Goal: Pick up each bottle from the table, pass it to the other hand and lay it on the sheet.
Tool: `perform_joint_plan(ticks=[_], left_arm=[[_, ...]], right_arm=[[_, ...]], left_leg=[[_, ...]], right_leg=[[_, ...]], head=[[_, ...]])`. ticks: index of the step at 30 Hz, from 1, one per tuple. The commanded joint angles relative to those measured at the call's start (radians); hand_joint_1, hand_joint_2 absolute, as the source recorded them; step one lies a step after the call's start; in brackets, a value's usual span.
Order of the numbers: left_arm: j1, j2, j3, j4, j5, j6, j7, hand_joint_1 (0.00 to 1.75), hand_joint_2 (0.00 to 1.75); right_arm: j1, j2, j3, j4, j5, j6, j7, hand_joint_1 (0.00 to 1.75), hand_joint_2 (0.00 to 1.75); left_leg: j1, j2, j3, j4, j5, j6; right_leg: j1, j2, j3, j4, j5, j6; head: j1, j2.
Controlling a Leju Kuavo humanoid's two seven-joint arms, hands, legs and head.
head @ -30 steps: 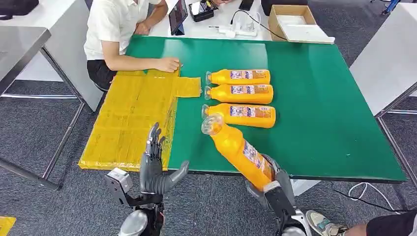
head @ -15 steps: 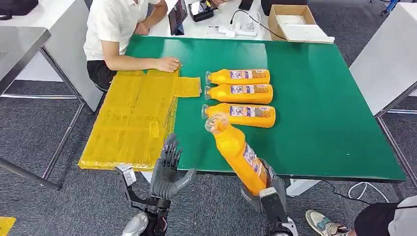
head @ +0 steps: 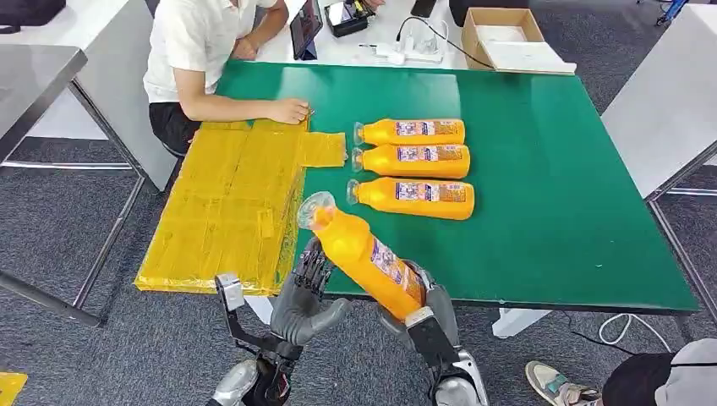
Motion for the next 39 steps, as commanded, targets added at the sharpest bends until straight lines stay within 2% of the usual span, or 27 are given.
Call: perform_joint_plan(ticks=[1,6,7,11,12,15,18,20,21,22,24,25,28,29,30,33,36,37,38,39], left_arm=[[-0.084,0.019,-0.013,0.067,0.047,-0.019,0.018,0.0,1.75],[-0.09,0.019,-0.009,0.064,0.066,-0.007,0.024,0.0,1.75],[-0.097,0.015,-0.007,0.077,0.073,0.002,0.032,0.0,1.75],[-0.115,0.002,-0.007,0.098,0.087,0.024,0.036,0.0,1.75],[-0.12,-0.001,-0.004,0.1,0.088,0.034,0.033,0.0,1.75],[-0.123,-0.002,-0.004,0.1,0.088,0.036,0.033,0.0,1.75],[-0.132,-0.006,-0.004,0.099,0.115,0.047,0.038,0.0,1.75],[-0.138,-0.003,-0.013,0.097,0.122,0.036,0.04,0.0,1.75],[-0.138,-0.004,-0.015,0.098,0.122,0.036,0.04,0.0,1.75],[-0.138,-0.003,-0.017,0.099,0.131,0.029,0.042,0.0,1.75],[-0.14,-0.001,-0.023,0.103,0.15,0.011,0.047,0.0,1.75],[-0.138,-0.003,-0.024,0.106,0.178,-0.015,0.046,0.87,1.75],[-0.138,-0.003,-0.024,0.106,0.178,-0.015,0.046,0.87,1.75],[-0.138,-0.003,-0.024,0.106,0.178,-0.015,0.046,0.87,1.75],[-0.138,-0.003,-0.024,0.106,0.178,-0.015,0.046,0.87,1.75],[-0.138,-0.003,-0.024,0.106,0.178,-0.015,0.046,0.87,1.75],[-0.138,-0.003,-0.024,0.106,0.178,-0.015,0.046,0.87,1.75],[-0.138,-0.003,-0.024,0.106,0.178,-0.015,0.046,1.73,1.75],[-0.136,0.002,-0.028,0.1,0.195,-0.038,0.041,1.75,1.75],[-0.133,0.005,-0.03,0.092,0.2,-0.049,0.035,1.75,1.75]], right_arm=[[-0.099,0.018,0.071,0.181,0.007,0.01,-0.014,1.55,1.75],[-0.117,0.028,0.125,0.24,0.059,-0.019,-0.031,1.52,1.75],[-0.124,0.033,0.138,0.251,0.069,-0.028,-0.033,1.52,1.75],[-0.134,0.039,0.18,0.26,0.106,-0.046,-0.033,1.54,1.75],[-0.134,0.041,0.191,0.26,0.117,-0.054,-0.032,1.54,1.75],[-0.134,0.043,0.193,0.26,0.118,-0.056,-0.031,1.54,1.75],[-0.14,0.039,0.225,0.267,0.113,-0.034,-0.033,1.4,1.75],[-0.145,0.039,0.233,0.279,0.112,-0.039,-0.031,1.4,1.75],[-0.148,0.038,0.233,0.282,0.111,-0.039,-0.031,1.4,1.75],[-0.152,0.038,0.236,0.291,0.112,-0.045,-0.034,1.38,1.75],[-0.159,0.04,0.243,0.301,0.099,-0.034,-0.043,1.4,1.75],[-0.158,0.044,0.238,0.298,0.07,-0.01,-0.053,1.38,1.75],[-0.158,0.044,0.238,0.298,0.07,-0.01,-0.053,1.38,1.75],[-0.158,0.044,0.238,0.298,0.07,-0.01,-0.053,1.38,1.75],[-0.158,0.044,0.238,0.298,0.07,-0.01,-0.053,1.38,1.75],[-0.158,0.044,0.238,0.298,0.07,-0.01,-0.053,1.38,1.75],[-0.158,0.044,0.238,0.298,0.07,-0.01,-0.053,1.38,1.75],[-0.158,0.044,0.238,0.298,0.07,-0.01,-0.053,1.34,1.75],[-0.158,0.042,0.245,0.295,0.066,0.0,-0.054,1.17,1.75],[-0.156,0.041,0.244,0.296,0.059,0.006,-0.053,0.65,1.75]], left_leg=[[0.001,0.0,0.003,-0.001,0.0,-0.001],[0.001,0.004,0.011,-0.001,-0.004,-0.002],[0.001,0.002,0.005,-0.001,-0.001,-0.001],[0.001,0.003,0.012,-0.001,-0.004,-0.002],[0.001,0.001,0.005,-0.001,-0.001,-0.001],[0.001,0.0,0.005,-0.001,-0.001,-0.001],[0.001,0.001,0.006,0.0,-0.002,-0.001],[0.001,0.0,0.002,-0.001,0.0,-0.001],[0.001,0.001,0.009,-0.001,-0.003,-0.002],[0.0,0.0,0.005,-0.001,-0.001,-0.001],[0.001,0.0,0.005,-0.001,-0.001,-0.001],[0.001,0.0,0.004,-0.001,-0.001,-0.001],[0.001,0.0,0.008,-0.001,-0.003,-0.002],[0.0,0.0,0.003,-0.001,0.0,-0.001],[0.001,0.0,0.007,-0.001,-0.002,-0.001],[0.001,-0.001,0.002,-0.001,0.0,-0.001],[0.001,0.0,0.005,-0.001,-0.001,-0.001],[0.001,0.0,0.007,-0.001,-0.002,-0.001],[0.001,0.0,0.009,0.0,-0.003,-0.002],[0.001,0.0,0.003,-0.001,0.0,-0.001]], right_leg=[[0.001,-0.001,0.003,-0.001,0.0,-0.002],[0.002,0.003,0.01,-0.001,-0.003,-0.003],[0.001,0.001,0.004,-0.001,-0.001,-0.001],[0.002,0.002,0.011,0.0,-0.004,-0.003],[0.001,0.001,0.004,-0.001,-0.001,-0.001],[0.001,0.0,0.005,-0.001,-0.001,-0.002],[0.001,0.0,0.005,0.0,-0.002,-0.002],[0.001,0.0,0.002,-0.001,0.0,-0.001],[0.002,0.0,0.009,-0.001,-0.003,-0.003],[0.001,0.0,0.004,-0.001,-0.001,-0.002],[0.001,0.0,0.005,-0.001,-0.002,-0.002],[0.001,-0.001,0.004,-0.001,-0.001,-0.001],[0.001,0.0,0.008,-0.001,-0.003,-0.003],[0.0,-0.001,0.003,0.0,-0.001,-0.001],[0.001,0.0,0.006,-0.001,-0.002,-0.002],[0.001,-0.001,0.002,0.0,-0.001,-0.001],[0.001,-0.001,0.004,-0.001,-0.001,-0.002],[0.001,-0.001,0.007,-0.001,-0.002,-0.002],[0.001,-0.001,0.009,0.0,-0.003,-0.003],[0.001,-0.001,0.003,0.0,-0.001,-0.001]], head=[[0.0,0.0],[0.0,0.0],[0.0,0.0],[0.0,0.0],[0.0,0.0],[0.0,0.0],[0.0,0.0],[0.0,0.0],[0.0,0.0],[0.0,0.0],[0.0,0.0],[0.0,0.0],[0.0,0.0],[0.0,0.0],[0.0,0.0],[0.0,0.0],[0.0,0.0],[0.0,0.0],[0.0,0.0],[0.0,0.0]])
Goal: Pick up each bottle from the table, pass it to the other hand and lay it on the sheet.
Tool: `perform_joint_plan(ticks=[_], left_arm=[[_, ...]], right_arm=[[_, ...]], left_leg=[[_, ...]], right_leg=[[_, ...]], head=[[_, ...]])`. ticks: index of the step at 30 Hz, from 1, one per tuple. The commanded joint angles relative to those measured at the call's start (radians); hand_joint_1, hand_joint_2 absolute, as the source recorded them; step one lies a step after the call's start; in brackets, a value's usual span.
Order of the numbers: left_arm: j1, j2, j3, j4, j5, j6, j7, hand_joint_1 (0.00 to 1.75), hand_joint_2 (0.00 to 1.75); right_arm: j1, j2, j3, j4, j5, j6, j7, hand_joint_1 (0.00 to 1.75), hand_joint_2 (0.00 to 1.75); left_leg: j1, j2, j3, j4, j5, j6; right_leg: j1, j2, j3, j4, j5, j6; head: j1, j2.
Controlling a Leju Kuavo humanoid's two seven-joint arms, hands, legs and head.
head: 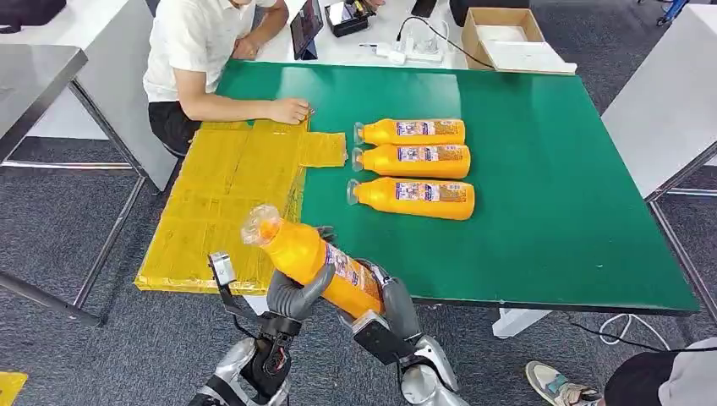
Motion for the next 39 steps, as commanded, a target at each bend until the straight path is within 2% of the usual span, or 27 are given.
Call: perform_joint_plan(ticks=[1,2,3,6,7,8,9,11,12,14,15,16,18,21,24,27,28,29,30,39], left_arm=[[-0.044,0.021,-0.042,0.03,0.025,-0.063,-0.009,1.75,1.75],[-0.041,0.023,-0.043,0.025,0.026,-0.068,-0.012,1.75,1.75],[-0.033,0.028,-0.044,0.013,0.023,-0.073,-0.017,1.75,1.75],[-0.013,0.037,-0.045,-0.013,0.021,-0.097,-0.034,1.75,1.75],[-0.007,0.037,-0.043,-0.018,0.02,-0.1,-0.035,1.75,1.75],[-0.006,0.038,-0.042,-0.02,0.018,-0.101,-0.036,1.75,1.75],[-0.005,0.037,-0.039,-0.023,0.016,-0.099,-0.038,1.75,1.75],[-0.01,0.033,-0.026,-0.027,0.014,-0.093,-0.039,1.75,1.75],[-0.017,0.031,-0.016,-0.03,0.012,-0.085,-0.044,1.75,1.75],[-0.035,0.025,0.008,-0.036,-0.024,-0.033,-0.058,1.75,1.75],[-0.045,0.027,0.016,-0.039,-0.061,0.01,-0.066,1.75,1.75],[-0.061,0.031,0.029,-0.036,-0.117,0.077,-0.076,1.75,1.75],[-0.078,0.035,0.057,-0.035,-0.171,0.14,-0.095,1.75,1.75],[-0.088,0.043,0.091,-0.047,-0.3,0.275,-0.14,1.75,1.75],[-0.092,0.046,0.138,-0.071,-0.46,0.468,-0.198,1.75,1.75],[-0.1,0.059,0.17,-0.091,-0.555,0.576,-0.218,1.75,1.75],[-0.102,0.067,0.185,-0.098,-0.647,0.677,-0.238,1.75,1.75],[-0.103,0.072,0.195,-0.1,-0.694,0.721,-0.243,1.75,1.75],[-0.104,0.077,0.2,-0.101,-0.691,0.718,-0.243,1.75,1.75],[-0.101,0.075,0.197,-0.1,-0.692,0.719,-0.243,1.75,1.75]], right_arm=[[-0.022,-0.007,0.059,0.075,-0.008,0.041,-0.001,0.3,1.75],[-0.02,-0.007,0.058,0.076,-0.011,0.041,0.0,0.07,1.75],[-0.015,-0.007,0.057,0.077,-0.015,0.041,0.001,0.0,1.75],[-0.003,-0.001,0.048,0.064,-0.035,0.054,0.001,0.0,1.75],[0.003,0.0,0.046,0.052,-0.043,0.065,0.004,0.0,1.75],[0.005,0.0,0.043,0.047,-0.047,0.067,0.006,0.0,1.75],[0.011,-0.001,0.038,0.037,-0.054,0.071,0.009,0.0,1.75],[0.022,-0.006,0.026,0.012,-0.068,0.073,0.011,0.0,1.75],[0.028,-0.012,0.014,-0.002,-0.071,0.054,0.007,0.0,0.0],[0.05,-0.024,-0.015,-0.053,-0.073,0.013,-0.004,0.0,0.0],[0.061,-0.03,-0.025,-0.08,-0.063,-0.013,-0.009,0.0,0.0],[0.077,-0.036,-0.037,-0.118,-0.044,-0.06,-0.016,0.0,0.0],[0.105,-0.044,-0.052,-0.184,-0.021,-0.117,-0.018,0.0,0.0],[0.153,-0.053,-0.069,-0.288,0.017,-0.196,-0.023,0.0,0.0],[0.202,-0.053,-0.081,-0.394,0.052,-0.291,-0.037,0.0,0.0],[0.22,-0.037,-0.1,-0.446,0.067,-0.396,-0.053,0.0,0.0],[0.233,-0.008,-0.147,-0.482,0.069,-0.407,-0.065,0.0,0.0],[0.243,0.014,-0.182,-0.509,0.084,-0.407,-0.065,0.0,0.0],[0.242,0.014,-0.183,-0.508,0.084,-0.407,-0.065,0.0,0.0],[0.241,0.014,-0.183,-0.507,0.083,-0.407,-0.065,0.0,0.0]], left_leg=[[0.001,0.0,0.006,-0.001,-0.002,-0.001],[0.001,0.0,0.004,-0.001,-0.001,-0.001],[0.001,0.0,0.004,-0.001,-0.001,-0.001],[0.001,0.0,0.003,-0.001,-0.001,-0.001],[0.001,0.0,0.008,-0.001,-0.003,-0.002],[0.001,0.0,0.003,0.0,-0.001,-0.001],[0.001,0.0,0.006,0.0,-0.003,-0.001],[0.001,0.0,0.003,0.0,-0.001,-0.001],[0.001,-0.001,0.002,0.0,-0.001,-0.001],[0.001,-0.001,0.007,0.0,-0.003,-0.002],[0.001,-0.002,0.002,0.0,-0.001,-0.001],[0.001,-0.002,0.004,0.001,-0.002,-0.001],[0.001,-0.002,0.0,0.0,0.0,-0.001],[0.001,-0.001,0.006,0.001,-0.003,-0.002],[0.001,-0.001,0.002,0.0,-0.001,-0.001],[0.0,0.001,0.002,0.0,-0.001,-0.001],[0.0,0.001,0.001,0.0,-0.001,-0.001],[0.001,0.002,0.008,0.001,-0.004,-0.002],[0.0,0.001,0.003,0.0,-0.002,-0.001],[0.001,0.001,0.003,0.0,-0.001,-0.001]], right_leg=[[0.001,0.0,0.006,-0.001,-0.002,-0.002],[0.001,0.0,0.005,-0.001,-0.002,-0.002],[0.001,0.0,0.004,-0.001,-0.001,-0.002],[0.001,0.0,0.004,-0.001,-0.001,-0.002],[0.001,0.0,0.007,-0.001,-0.003,-0.003],[0.001,0.0,0.003,-0.001,-0.001,-0.001],[0.001,0.0,0.006,0.0,-0.003,-0.002],[0.001,-0.001,0.003,-0.001,-0.001,-0.002],[0.001,-0.001,0.002,0.0,-0.001,-0.001],[0.001,-0.002,0.007,0.0,-0.004,-0.003],[0.001,-0.002,0.002,0.0,-0.001,-0.001],[0.001,-0.003,0.005,0.001,-0.003,-0.002],[0.001,-0.003,0.001,0.0,-0.001,-0.001],[0.001,-0.001,0.006,0.001,-0.003,-0.003],[0.001,-0.001,0.002,0.0,-0.001,-0.002],[0.001,0.0,0.002,0.001,-0.001,-0.002],[0.0,0.0,0.0,0.0,-0.001,-0.001],[0.001,0.001,0.007,0.002,-0.004,-0.003],[0.001,0.0,0.002,0.001,-0.002,-0.002],[0.001,0.001,0.003,0.0,-0.001,-0.002]], head=[[0.0,0.0],[0.0,0.0],[0.0,0.0],[0.0,0.0],[0.0,0.0],[0.0,0.0],[0.0,0.0],[0.0,0.0],[0.0,0.0],[0.0,0.0],[0.0,0.0],[0.0,0.0],[0.0,0.0],[0.0,0.0],[0.0,0.0],[0.0,0.0],[0.0,0.0],[0.0,0.0],[0.0,0.0],[0.0,0.0]])
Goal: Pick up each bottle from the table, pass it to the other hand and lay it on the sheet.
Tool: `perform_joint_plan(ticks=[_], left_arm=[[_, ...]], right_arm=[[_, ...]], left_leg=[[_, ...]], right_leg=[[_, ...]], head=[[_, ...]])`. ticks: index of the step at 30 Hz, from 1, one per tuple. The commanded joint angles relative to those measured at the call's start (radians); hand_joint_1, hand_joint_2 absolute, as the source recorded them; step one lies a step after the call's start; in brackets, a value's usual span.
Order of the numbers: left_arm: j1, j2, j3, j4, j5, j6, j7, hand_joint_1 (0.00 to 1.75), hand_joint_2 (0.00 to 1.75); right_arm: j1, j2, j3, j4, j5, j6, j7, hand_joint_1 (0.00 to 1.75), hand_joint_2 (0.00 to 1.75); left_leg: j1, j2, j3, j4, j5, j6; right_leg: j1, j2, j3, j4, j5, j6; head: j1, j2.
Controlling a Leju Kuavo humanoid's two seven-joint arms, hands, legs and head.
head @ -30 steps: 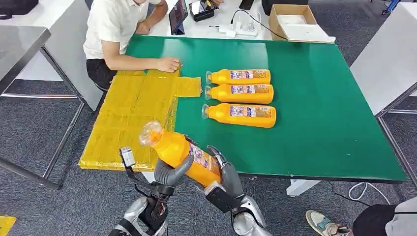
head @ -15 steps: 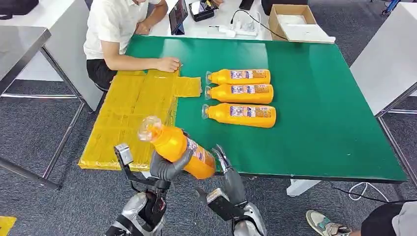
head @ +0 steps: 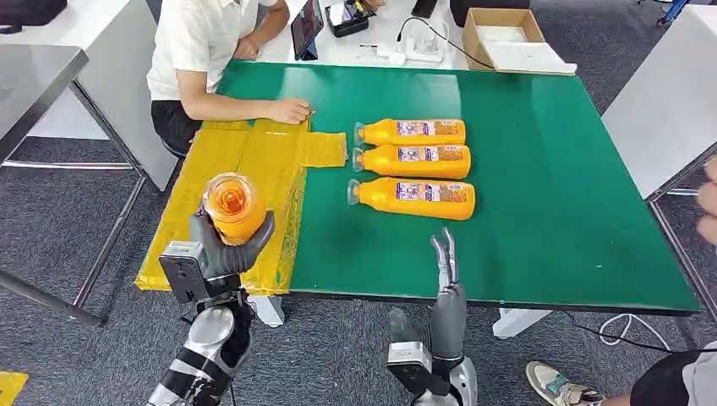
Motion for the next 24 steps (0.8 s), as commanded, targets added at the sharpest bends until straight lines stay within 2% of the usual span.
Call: perform_joint_plan(ticks=[1,2,4,5,6,7,10,11,13,14,16,19,20,23,24], left_arm=[[-0.036,0.028,0.026,0.02,0.0,0.003,0.0,1.75,1.75],[-0.036,0.028,0.026,0.02,0.0,0.003,0.0,1.75,1.75],[-0.036,0.028,0.026,0.02,0.0,0.003,0.0,1.75,1.75],[-0.036,0.028,0.026,0.02,0.0,0.003,0.0,1.75,1.75],[-0.036,0.028,0.026,0.02,0.0,0.003,0.0,1.75,1.75],[-0.036,0.028,0.026,0.02,0.0,0.003,0.0,1.75,1.75],[-0.036,0.028,0.026,0.02,0.0,0.003,0.0,1.75,1.75],[-0.036,0.028,0.026,0.02,0.0,0.003,0.0,1.75,1.75],[-0.048,0.039,0.028,0.049,-0.182,0.164,-0.014,1.75,1.75],[-0.059,0.039,0.054,0.074,-0.296,0.196,0.002,1.75,1.75],[-0.079,0.01,0.154,0.124,-0.555,0.196,0.024,1.75,1.75],[-0.198,0.031,0.134,0.363,-0.709,0.196,0.104,1.75,1.75],[-0.244,0.047,0.111,0.455,-0.774,0.196,0.146,1.75,1.75],[-0.35,0.058,0.075,0.687,-0.845,0.189,0.187,1.75,1.75],[-0.439,0.077,-0.001,0.885,-0.981,0.061,0.349,1.75,1.75]], right_arm=[[0.003,0.004,-0.045,-0.032,0.0,-0.034,-0.002,0.0,0.0],[0.003,0.004,-0.045,-0.032,0.0,-0.034,-0.002,0.0,0.0],[0.003,0.004,-0.045,-0.032,0.0,-0.034,-0.002,0.0,0.0],[0.003,0.004,-0.045,-0.032,0.0,-0.034,-0.002,0.0,0.0],[0.003,0.004,-0.045,-0.032,0.0,-0.034,-0.002,0.0,0.0],[0.003,0.004,-0.045,-0.032,0.0,-0.034,-0.002,0.0,0.0],[0.003,0.004,-0.045,-0.032,0.0,-0.034,-0.002,0.0,0.0],[0.003,0.004,-0.045,-0.032,0.0,-0.034,-0.002,0.0,0.0],[0.015,0.042,-0.101,-0.092,-0.012,-0.034,-0.002,0.0,0.0],[0.011,0.046,-0.109,-0.103,-0.025,-0.034,-0.002,0.0,0.0],[-0.002,0.033,-0.092,-0.099,-0.053,-0.034,-0.002,0.0,0.0],[-0.04,-0.001,-0.027,-0.051,-0.1,-0.034,-0.002,0.0,0.0],[-0.06,-0.018,0.013,-0.017,-0.133,-0.033,-0.002,0.0,0.0],[-0.098,-0.027,0.075,0.041,-0.173,-0.026,-0.002,0.0,0.0],[-0.115,-0.025,0.114,0.081,-0.202,0.018,-0.002,0.0,0.0]], left_leg=[[0.0,0.0,0.002,-0.001,0.0,-0.001],[0.001,0.0,0.005,-0.001,-0.002,-0.001],[0.0,0.0,0.002,-0.001,-0.001,-0.001],[0.001,0.002,0.009,0.0,-0.004,-0.002],[0.0,0.0,0.004,-0.001,-0.001,-0.001],[0.001,0.001,0.007,0.0,-0.003,-0.002],[0.0,0.0,0.003,-0.001,-0.001,-0.001],[0.001,0.001,0.007,-0.001,-0.003,-0.002],[0.0,0.0,0.002,0.0,-0.001,-0.001],[0.0,0.001,0.006,0.0,-0.002,-0.002],[0.0,0.001,0.002,0.0,0.0,-0.001],[0.0,-0.001,0.004,-0.001,0.0,-0.001],[0.001,0.0,0.009,-0.001,-0.002,-0.002],[0.001,0.001,0.007,-0.002,0.0,-0.002],[0.001,0.0,0.006,-0.002,0.001,-0.001]], right_leg=[[0.0,0.0,0.002,-0.001,-0.001,-0.001],[0.001,0.0,0.005,-0.001,-0.002,-0.002],[0.0,0.0,0.002,-0.001,-0.001,-0.001],[0.001,0.001,0.009,0.0,-0.004,-0.003],[0.0,0.0,0.003,0.0,-0.001,-0.002],[0.001,0.0,0.007,0.0,-0.003,-0.003],[0.0,0.0,0.002,0.0,-0.001,-0.001],[0.001,0.001,0.006,0.0,-0.002,-0.002],[0.0,0.0,0.001,0.0,-0.001,-0.001],[0.001,0.001,0.005,0.001,-0.002,-0.002],[0.0,0.001,0.001,0.0,0.0,-0.001],[0.0,-0.001,0.004,-0.001,0.0,-0.001],[0.001,-0.001,0.009,-0.001,-0.002,-0.003],[0.001,0.001,0.007,-0.002,0.0,-0.002],[0.001,0.0,0.006,-0.002,0.001,-0.002]], head=[[0.0,0.0],[0.0,0.0],[0.0,0.0],[0.0,0.0],[0.0,0.0],[0.0,0.0],[0.0,0.0],[0.0,0.0],[0.0,0.0],[0.0,0.0],[0.0,0.0],[0.0,0.0],[0.0,0.0],[0.0,0.0],[0.0,0.0]])
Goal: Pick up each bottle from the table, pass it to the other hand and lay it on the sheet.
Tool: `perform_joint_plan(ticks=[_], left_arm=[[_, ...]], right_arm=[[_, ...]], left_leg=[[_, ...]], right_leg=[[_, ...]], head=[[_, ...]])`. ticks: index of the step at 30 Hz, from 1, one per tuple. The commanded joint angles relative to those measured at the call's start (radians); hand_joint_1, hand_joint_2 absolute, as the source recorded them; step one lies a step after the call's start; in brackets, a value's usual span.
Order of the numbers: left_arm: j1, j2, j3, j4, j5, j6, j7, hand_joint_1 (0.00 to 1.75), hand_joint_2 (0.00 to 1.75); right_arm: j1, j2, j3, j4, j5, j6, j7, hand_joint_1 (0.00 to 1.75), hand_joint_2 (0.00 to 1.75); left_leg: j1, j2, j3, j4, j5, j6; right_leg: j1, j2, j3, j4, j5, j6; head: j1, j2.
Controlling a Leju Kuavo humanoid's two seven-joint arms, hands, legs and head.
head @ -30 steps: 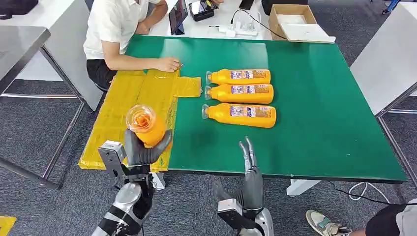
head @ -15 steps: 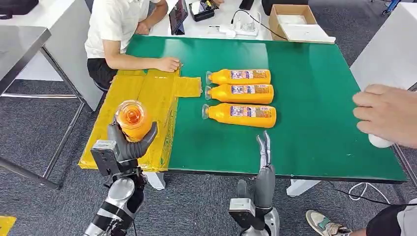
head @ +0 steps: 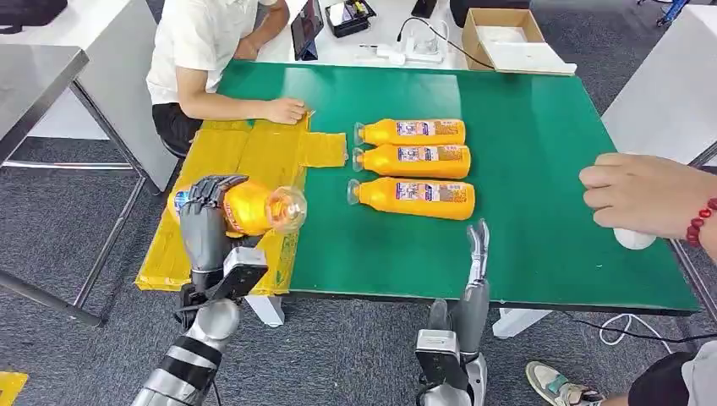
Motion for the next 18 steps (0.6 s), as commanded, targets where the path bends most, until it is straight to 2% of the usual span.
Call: perform_joint_plan(ticks=[1,3,4,8,10,11,18], left_arm=[[-0.369,0.068,-0.088,0.777,-0.292,-0.152,0.33,1.75,1.75],[-0.391,0.074,-0.079,0.832,-0.294,-0.163,0.346,1.75,1.75],[-0.391,0.077,-0.081,0.834,-0.3,-0.16,0.348,1.75,1.75],[-0.386,0.08,-0.087,0.834,-0.319,-0.178,0.38,1.75,1.75],[-0.386,0.082,-0.096,0.837,-0.333,-0.191,0.391,1.75,1.75],[-0.385,0.08,-0.099,0.837,-0.336,-0.197,0.387,1.75,1.75],[-0.38,0.058,-0.094,0.846,-0.326,-0.26,0.387,1.75,1.75]], right_arm=[[-0.123,-0.038,0.178,0.187,-0.098,0.009,-0.002,0.0,0.0],[-0.125,-0.027,0.211,0.215,-0.107,-0.01,-0.002,0.0,0.0],[-0.122,-0.026,0.216,0.217,-0.109,-0.012,-0.002,0.0,0.0],[-0.116,-0.034,0.234,0.214,-0.123,-0.02,-0.002,0.0,0.0],[-0.117,-0.035,0.239,0.215,-0.128,-0.017,-0.002,0.0,0.0],[-0.118,-0.036,0.241,0.215,-0.128,-0.016,-0.002,0.0,0.0],[-0.114,-0.037,0.247,0.223,-0.131,-0.005,-0.002,0.0,0.0]], left_leg=[[0.001,0.0,0.005,-0.002,0.001,-0.001],[0.001,-0.001,0.01,-0.003,0.001,-0.003],[0.001,0.001,0.005,-0.002,0.001,-0.002],[0.001,0.007,0.007,-0.001,-0.001,-0.002],[0.001,0.004,0.003,-0.001,0.001,-0.001],[0.002,0.004,0.006,-0.001,0.0,-0.002],[0.001,0.004,0.005,-0.001,0.0,-0.002]], right_leg=[[0.001,0.0,0.005,-0.002,0.001,-0.002],[0.002,-0.001,0.009,-0.003,0.001,-0.006],[0.001,0.001,0.005,-0.002,0.001,-0.004],[0.002,0.005,0.005,-0.001,0.001,-0.005],[0.002,0.003,0.002,0.0,0.002,-0.004],[0.002,0.003,0.005,0.0,0.0,-0.004],[0.001,0.004,0.004,-0.001,0.001,-0.004]], head=[[0.0,0.0],[0.0,0.0],[0.0,0.0],[0.0,0.0],[0.0,0.0],[0.0,0.0],[0.0,0.0]])
